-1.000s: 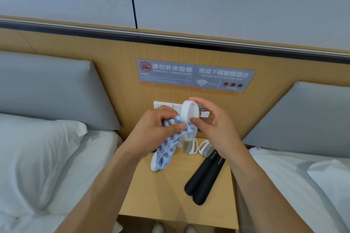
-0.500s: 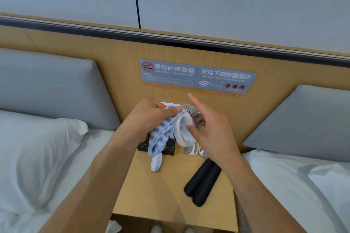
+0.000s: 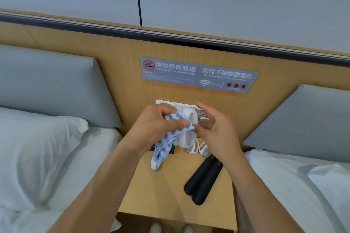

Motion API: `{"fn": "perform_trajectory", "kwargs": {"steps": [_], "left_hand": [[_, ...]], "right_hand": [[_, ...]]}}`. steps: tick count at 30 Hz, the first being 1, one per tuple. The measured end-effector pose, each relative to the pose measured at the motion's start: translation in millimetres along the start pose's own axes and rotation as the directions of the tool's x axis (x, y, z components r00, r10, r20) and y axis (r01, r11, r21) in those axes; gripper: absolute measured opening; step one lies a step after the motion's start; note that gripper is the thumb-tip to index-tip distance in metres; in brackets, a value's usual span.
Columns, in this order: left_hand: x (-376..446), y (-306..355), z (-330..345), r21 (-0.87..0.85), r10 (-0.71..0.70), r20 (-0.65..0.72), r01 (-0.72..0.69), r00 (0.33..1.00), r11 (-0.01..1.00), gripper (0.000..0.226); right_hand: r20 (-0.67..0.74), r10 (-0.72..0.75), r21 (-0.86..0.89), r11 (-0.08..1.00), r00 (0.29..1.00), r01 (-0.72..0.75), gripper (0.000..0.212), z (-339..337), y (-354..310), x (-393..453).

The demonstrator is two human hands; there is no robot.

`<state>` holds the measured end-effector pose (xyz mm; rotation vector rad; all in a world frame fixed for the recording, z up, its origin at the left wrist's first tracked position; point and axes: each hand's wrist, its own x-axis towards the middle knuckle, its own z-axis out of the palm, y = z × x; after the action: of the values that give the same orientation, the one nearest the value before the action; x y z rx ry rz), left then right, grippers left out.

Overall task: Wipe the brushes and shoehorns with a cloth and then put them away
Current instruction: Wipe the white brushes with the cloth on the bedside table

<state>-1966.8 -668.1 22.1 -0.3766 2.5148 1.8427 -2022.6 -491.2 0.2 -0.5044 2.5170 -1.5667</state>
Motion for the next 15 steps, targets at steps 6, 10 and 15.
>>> {"fn": "perform_trajectory", "kwargs": {"steps": [6, 10, 15], "left_hand": [[-8.7, -11.9, 10.8, 0.055, 0.181, -0.011, -0.180, 0.983, 0.982, 0.015], [-13.6, -20.5, 15.9, 0.123, 0.287, 0.007, -0.285, 0.958, 0.950, 0.021], [-15.8, -31.5, 21.6, 0.229, 0.433, -0.015, -0.419, 0.901, 0.879, 0.029]], "right_hand": [[0.069, 0.234, 0.340, 0.908, 0.970, -0.243, 0.047, -0.4, 8.7, 5.3], [0.187, 0.306, 0.530, 0.769, 0.934, -0.358, 0.029, -2.5, 11.4, 6.0], [0.346, 0.371, 0.543, 0.669, 0.861, -0.507, 0.022, -3.0, 16.5, 10.5]]}}
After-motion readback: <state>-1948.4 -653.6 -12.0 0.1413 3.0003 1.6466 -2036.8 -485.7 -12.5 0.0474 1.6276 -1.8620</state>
